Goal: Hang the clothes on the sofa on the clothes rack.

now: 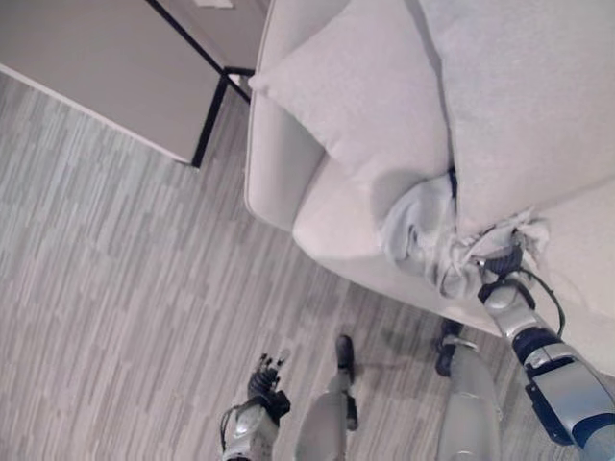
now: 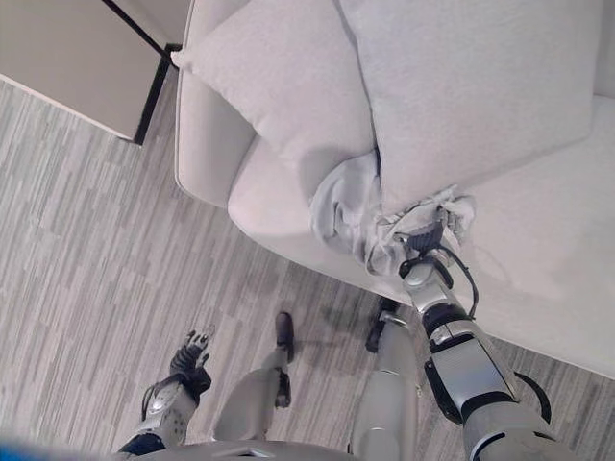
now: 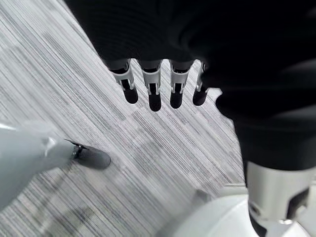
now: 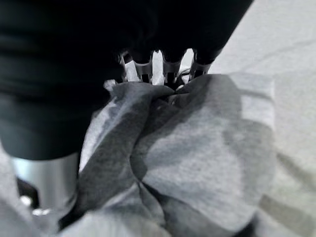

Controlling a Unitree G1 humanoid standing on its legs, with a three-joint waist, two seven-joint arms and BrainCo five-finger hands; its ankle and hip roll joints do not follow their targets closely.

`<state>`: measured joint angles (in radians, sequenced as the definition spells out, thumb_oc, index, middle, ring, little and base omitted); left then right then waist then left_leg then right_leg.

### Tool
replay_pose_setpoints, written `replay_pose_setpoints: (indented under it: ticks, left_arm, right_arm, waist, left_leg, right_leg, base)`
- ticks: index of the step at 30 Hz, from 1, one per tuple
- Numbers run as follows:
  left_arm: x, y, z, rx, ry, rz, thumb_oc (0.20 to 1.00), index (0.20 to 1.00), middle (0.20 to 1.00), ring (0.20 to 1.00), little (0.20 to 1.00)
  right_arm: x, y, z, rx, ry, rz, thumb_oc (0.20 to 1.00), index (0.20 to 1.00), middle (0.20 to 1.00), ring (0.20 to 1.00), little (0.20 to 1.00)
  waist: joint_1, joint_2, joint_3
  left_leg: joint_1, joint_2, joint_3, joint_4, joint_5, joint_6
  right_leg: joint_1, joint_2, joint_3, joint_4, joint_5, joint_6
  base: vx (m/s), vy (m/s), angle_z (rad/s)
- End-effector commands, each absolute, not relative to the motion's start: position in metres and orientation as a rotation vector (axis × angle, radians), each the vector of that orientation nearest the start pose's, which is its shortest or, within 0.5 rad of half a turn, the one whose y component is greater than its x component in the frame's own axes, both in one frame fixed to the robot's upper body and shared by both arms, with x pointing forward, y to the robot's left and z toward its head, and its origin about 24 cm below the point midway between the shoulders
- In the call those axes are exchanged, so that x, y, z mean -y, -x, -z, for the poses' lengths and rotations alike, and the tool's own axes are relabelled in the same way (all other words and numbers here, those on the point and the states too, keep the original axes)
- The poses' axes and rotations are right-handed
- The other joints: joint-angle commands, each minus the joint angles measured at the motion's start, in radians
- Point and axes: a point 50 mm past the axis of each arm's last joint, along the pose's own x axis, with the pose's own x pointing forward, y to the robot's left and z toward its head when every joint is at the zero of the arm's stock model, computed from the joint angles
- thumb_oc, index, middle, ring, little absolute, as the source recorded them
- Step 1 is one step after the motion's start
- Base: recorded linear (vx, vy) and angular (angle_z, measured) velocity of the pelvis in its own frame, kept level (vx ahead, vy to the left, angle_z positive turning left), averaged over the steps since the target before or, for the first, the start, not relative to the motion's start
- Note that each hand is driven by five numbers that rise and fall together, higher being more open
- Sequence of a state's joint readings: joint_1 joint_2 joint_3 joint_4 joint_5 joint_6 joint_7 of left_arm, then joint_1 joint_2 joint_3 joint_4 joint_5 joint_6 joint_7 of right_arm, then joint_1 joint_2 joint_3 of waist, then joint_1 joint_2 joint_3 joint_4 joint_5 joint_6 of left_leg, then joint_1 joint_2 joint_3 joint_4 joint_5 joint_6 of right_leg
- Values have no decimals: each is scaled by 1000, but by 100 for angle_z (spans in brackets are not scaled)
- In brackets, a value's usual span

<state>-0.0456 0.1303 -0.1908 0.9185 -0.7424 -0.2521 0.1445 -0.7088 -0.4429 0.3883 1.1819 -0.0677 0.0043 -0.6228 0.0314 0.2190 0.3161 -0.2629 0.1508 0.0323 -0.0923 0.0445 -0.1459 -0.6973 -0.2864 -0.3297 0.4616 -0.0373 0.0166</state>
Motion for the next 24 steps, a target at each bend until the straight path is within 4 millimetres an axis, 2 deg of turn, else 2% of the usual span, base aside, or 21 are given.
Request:
replay_pose_setpoints:
  ticks: [1,2,3,5,7,8,9,11,12,14,15,16,17,18,20,21,23,24]
  left_arm:
    - [-203,-182,118,-657,342,-391,1000,1000,1000,1000,1000]
    - [-203,-182,118,-657,342,-391,1000,1000,1000,1000,1000]
    - [-206,-177,122,-688,321,-385,1000,1000,1000,1000,1000]
    - [-206,-177,122,-688,321,-386,1000,1000,1000,1000,1000]
    - [-210,-167,128,-740,304,-404,1000,1000,1000,1000,1000]
    - [-210,-167,128,-740,304,-404,1000,1000,1000,1000,1000]
    - [-211,-166,131,-761,299,-420,1000,1000,1000,1000,1000]
    - [-212,-165,132,-765,300,-426,1000,1000,1000,1000,1000]
    - [-214,-165,133,-778,299,-452,1000,1000,1000,1000,1000]
    - [-215,-166,133,-784,294,-460,1000,1000,1000,1000,1000]
    - [-219,-166,134,-794,283,-486,1000,1000,1000,1000,1000]
    - [-219,-166,134,-792,283,-485,1000,1000,1000,1000,1000]
    - [-225,-164,134,-800,275,-515,1000,1000,1000,1000,1000]
    - [-227,-164,134,-799,275,-526,1000,1000,1000,1000,1000]
    - [-230,-161,134,-800,275,-543,1000,1000,1000,1000,1000]
    - [-233,-159,134,-797,276,-556,1000,1000,1000,1000,1000]
    - [-236,-156,133,-789,278,-566,1000,1000,1000,1000,1000]
    - [-236,-156,133,-790,277,-566,1000,1000,1000,1000,1000]
  right_arm:
    - [228,-360,-32,-305,988,205,200,200,200,200,200]
    - [228,-360,-32,-305,988,205,200,200,200,200,200]
    - [223,-355,-20,-351,1019,138,200,200,200,200,200]
    - [223,-355,-20,-351,1019,138,200,200,200,200,200]
    - [224,-344,-2,-428,1017,107,200,200,200,200,200]
    - [224,-344,-2,-428,1017,106,200,200,200,200,200]
    - [228,-334,10,-477,990,115,200,200,200,200,200]
    - [230,-330,15,-497,961,125,200,200,200,200,200]
    - [237,-317,27,-541,862,168,200,200,200,200,200]
    - [239,-311,32,-560,814,190,200,200,200,200,200]
    - [244,-298,43,-591,704,242,200,200,200,200,200]
    - [244,-299,43,-589,703,243,200,200,200,200,200]
    - [251,-286,51,-601,564,314,200,200,200,200,200]
    - [254,-280,53,-596,502,349,200,200,200,200,200]
    - [257,-275,54,-579,443,378,200,200,200,200,200]
    - [259,-267,54,-542,325,419,200,200,200,200,200]
    - [258,-265,44,-444,193,438,200,200,200,200,200]
    - [258,-265,44,-445,193,439,200,200,200,200,200]
  waist:
    - [52,-5,5]
    - [52,-5,5]
    - [57,-14,1]
    - [57,-14,1]
    - [57,-19,-1]
    - [56,-19,-1]
    - [53,-23,-1]
    - [51,-26,-1]
    - [40,-41,-3]
    - [35,-48,-6]
    - [21,-64,-17]
    - [19,-67,-17]
    - [-3,-87,-29]
    - [-12,-96,-33]
    - [-24,-108,-39]
    - [-46,-128,-53]
    - [-68,-151,-68]
    - [-68,-151,-67]
  left_leg:
    - [7,-11,-34,5,-44,41]
    - [7,-11,-34,5,-44,41]
    - [6,-16,-42,5,-49,42]
    - [6,-16,-42,5,-49,42]
    - [11,-22,-50,5,-53,44]
    - [11,-22,-50,5,-53,44]
    - [15,-27,-56,5,-56,44]
    - [18,-28,-56,5,-56,44]
    - [28,-33,-58,5,-59,45]
    - [35,-35,-58,5,-64,46]
    - [51,-39,-56,5,-73,48]
    - [37,-44,-56,5,-55,50]
    - [59,-49,-52,5,-65,52]
    - [71,-51,-49,5,-71,53]
    - [88,-54,-43,5,-77,55]
    - [119,-59,-31,5,-88,57]
    - [154,-67,-17,5,-99,61]
    - [156,-67,-17,5,-100,61]
  right_leg:
    - [12,-72,49,-18,34,158]
    - [12,-72,49,-18,34,158]
    - [10,-74,50,-19,41,159]
    - [10,-74,50,-19,41,159]
    - [17,-80,50,-23,46,162]
    - [17,-80,49,-23,46,163]
    - [29,-85,48,-29,49,164]
    - [35,-87,47,-32,52,166]
    - [55,-89,47,-44,58,168]
    - [64,-90,45,-50,61,168]
    - [85,-91,45,-66,70,172]
    - [80,-95,39,-82,93,159]
    - [109,-99,40,-98,104,165]
    - [125,-101,42,-107,107,168]
    - [144,-102,44,-118,113,170]
    - [179,-104,44,-140,127,177]
    - [223,-106,46,-168,143,185]
    - [225,-106,46,-169,143,185]
  base:
    - [-18,-27,10]
    - [9,-1,14]
    - [9,-1,13]
    - [4,0,4]
    - [8,8,2]
    - [13,17,6]
    - [8,15,7]
    - [6,10,9]
    - [3,-3,9]
    - [17,-5,11]
    - [-36,2,11]
    - [-26,16,11]
    - [-45,34,9]
    - [26,44,7]
    - [17,52,-1]
    - [22,92,-7]
    - [27,106,-8]
    - [11,42,-10]
